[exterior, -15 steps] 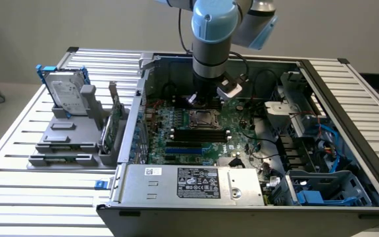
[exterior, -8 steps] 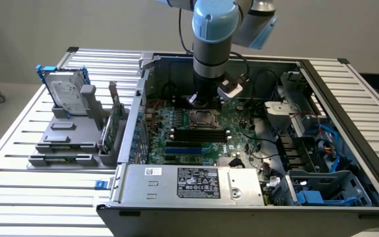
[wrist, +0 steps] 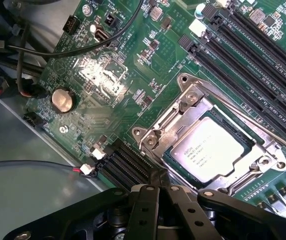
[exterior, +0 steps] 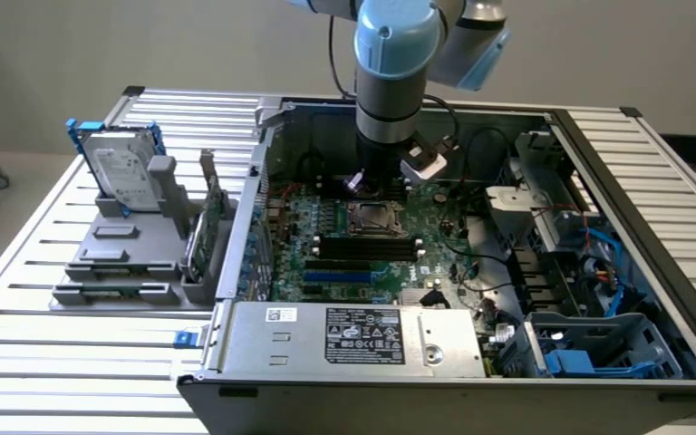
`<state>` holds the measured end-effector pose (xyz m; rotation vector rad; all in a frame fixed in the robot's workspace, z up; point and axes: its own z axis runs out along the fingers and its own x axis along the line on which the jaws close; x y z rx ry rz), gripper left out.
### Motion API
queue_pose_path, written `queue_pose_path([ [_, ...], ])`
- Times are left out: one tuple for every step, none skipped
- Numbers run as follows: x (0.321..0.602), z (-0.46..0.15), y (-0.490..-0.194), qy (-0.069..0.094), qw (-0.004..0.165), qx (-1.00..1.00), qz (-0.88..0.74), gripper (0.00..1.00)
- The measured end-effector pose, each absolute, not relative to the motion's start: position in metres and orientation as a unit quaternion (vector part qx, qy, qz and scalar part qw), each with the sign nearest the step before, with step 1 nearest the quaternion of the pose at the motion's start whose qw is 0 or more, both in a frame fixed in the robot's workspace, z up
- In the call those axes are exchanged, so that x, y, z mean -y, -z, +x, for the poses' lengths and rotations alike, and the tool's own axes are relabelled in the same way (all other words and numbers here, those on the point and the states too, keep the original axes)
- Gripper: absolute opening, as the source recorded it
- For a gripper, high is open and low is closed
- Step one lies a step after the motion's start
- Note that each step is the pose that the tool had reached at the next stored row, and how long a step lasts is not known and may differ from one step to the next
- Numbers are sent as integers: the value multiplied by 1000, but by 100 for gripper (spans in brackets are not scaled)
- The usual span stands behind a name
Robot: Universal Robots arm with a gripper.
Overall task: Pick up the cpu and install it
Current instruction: 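Install the first cpu locking lever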
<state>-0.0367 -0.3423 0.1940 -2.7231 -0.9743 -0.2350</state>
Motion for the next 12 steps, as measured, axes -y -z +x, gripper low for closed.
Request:
queue_pose_path([
  [342, -36, -194, 80, 120, 333, -932, 11],
  [342, -36, -194, 80, 120, 333, -932, 11],
  [342, -36, -194, 80, 120, 333, -932, 11],
  [342, -36, -194, 80, 120, 333, -932, 11],
  [342, -35, -194, 80, 119, 333, -932, 11],
  [342, -34, -194, 80, 119, 333, -932, 11],
  [342, -34, -194, 80, 119, 333, -932, 11],
  [342, -34, -194, 80, 119, 333, -932, 11],
  [342, -34, -194, 80, 119, 333, -932, 11],
  [342, -34, -194, 80, 119, 333, -932, 11],
  [342, -34, -194, 80, 119, 333, -932, 11],
  [342, -33, -194, 80, 119, 333, -932, 11],
])
